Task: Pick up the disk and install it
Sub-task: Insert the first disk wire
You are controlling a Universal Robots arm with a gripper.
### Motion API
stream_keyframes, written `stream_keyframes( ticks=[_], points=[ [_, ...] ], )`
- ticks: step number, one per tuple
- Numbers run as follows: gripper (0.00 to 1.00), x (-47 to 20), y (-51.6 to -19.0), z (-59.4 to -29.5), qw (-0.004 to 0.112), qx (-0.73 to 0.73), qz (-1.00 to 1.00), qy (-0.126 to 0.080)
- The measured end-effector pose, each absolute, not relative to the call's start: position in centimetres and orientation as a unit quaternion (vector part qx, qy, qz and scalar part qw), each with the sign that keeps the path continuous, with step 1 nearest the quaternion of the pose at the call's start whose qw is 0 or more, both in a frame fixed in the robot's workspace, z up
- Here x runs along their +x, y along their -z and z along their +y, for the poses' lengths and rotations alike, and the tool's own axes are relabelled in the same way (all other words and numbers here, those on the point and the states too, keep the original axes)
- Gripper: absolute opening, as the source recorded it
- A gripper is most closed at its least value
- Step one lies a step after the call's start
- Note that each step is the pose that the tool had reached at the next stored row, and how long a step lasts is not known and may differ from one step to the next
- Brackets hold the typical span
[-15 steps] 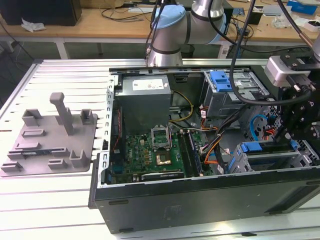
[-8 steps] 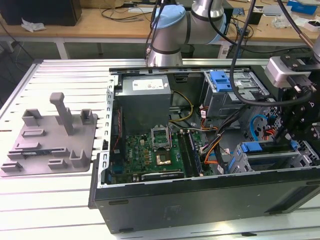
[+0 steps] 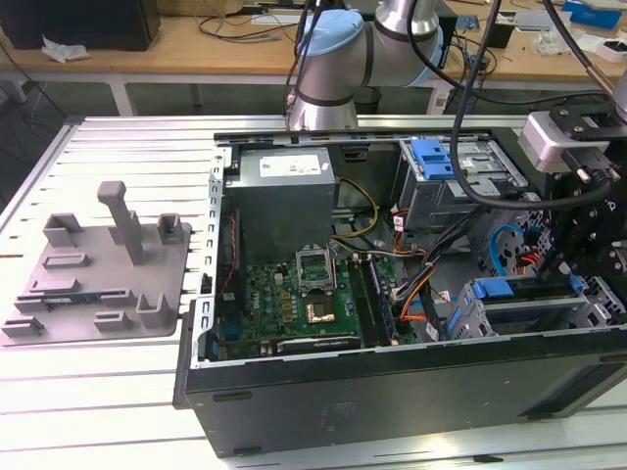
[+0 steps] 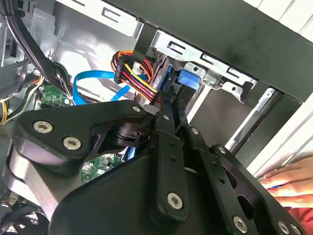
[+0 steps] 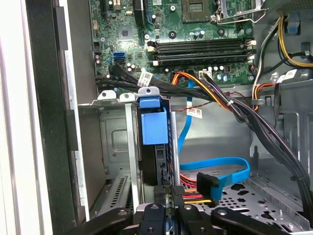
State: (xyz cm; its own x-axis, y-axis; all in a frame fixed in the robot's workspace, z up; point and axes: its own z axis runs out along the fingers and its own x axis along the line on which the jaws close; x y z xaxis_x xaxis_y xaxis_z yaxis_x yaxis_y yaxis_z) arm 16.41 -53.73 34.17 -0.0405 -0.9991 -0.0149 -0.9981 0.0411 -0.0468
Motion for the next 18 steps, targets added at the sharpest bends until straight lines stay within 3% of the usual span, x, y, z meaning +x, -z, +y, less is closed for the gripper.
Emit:
stream_keyframes(
  ticks=[18],
  points=[
    [0.16, 16.66, -34.18, -53.74, 0.023, -0.693, 0.721, 0.010]
  ],
)
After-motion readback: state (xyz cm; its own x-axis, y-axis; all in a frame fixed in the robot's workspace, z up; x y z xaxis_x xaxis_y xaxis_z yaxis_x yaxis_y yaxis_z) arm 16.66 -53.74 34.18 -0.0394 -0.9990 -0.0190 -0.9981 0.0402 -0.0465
